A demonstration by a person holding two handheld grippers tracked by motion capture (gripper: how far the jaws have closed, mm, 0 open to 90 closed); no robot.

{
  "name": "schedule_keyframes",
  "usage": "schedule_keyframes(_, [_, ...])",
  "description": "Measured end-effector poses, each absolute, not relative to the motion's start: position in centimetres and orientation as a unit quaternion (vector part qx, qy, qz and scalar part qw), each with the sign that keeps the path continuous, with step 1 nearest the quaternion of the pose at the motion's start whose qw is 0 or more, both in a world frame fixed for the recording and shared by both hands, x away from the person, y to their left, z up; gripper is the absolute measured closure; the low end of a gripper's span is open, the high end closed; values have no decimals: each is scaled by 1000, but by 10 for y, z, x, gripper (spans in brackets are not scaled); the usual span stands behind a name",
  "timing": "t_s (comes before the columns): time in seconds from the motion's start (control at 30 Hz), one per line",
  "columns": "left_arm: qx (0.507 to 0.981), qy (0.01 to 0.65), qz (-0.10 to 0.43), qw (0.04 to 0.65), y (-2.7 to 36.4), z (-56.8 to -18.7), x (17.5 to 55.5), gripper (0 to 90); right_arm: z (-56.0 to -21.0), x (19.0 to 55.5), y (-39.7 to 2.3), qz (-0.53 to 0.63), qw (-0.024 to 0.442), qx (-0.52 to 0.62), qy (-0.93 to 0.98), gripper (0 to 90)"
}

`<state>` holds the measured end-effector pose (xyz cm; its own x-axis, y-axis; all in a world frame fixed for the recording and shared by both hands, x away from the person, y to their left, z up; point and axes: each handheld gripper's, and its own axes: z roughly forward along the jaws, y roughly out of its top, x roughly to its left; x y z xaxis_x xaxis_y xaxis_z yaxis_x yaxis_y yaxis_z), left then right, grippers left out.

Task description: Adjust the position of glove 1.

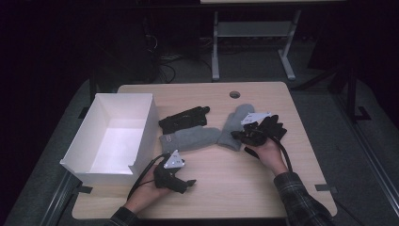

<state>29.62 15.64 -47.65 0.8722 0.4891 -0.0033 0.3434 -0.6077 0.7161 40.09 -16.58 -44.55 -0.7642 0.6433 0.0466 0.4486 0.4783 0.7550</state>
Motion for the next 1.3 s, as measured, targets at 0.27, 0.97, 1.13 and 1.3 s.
schedule_keyframes(0.27, [891, 234, 97, 377, 156, -477, 296, 126, -458, 406, -162, 382, 114, 318, 860, 900])
schedule_keyframes(0.97, [891, 235, 95, 377, 156, -477, 296, 126, -454, 380, -159, 373, 77, 280, 881, 900])
schedule_keyframes(1.13, [891, 235, 95, 377, 156, -477, 296, 126, -452, 368, -155, 370, 69, 276, 884, 900])
schedule_keyframes(1.3, [891, 235, 95, 377, 156, -477, 296, 126, -451, 355, -152, 368, 61, 268, 888, 900])
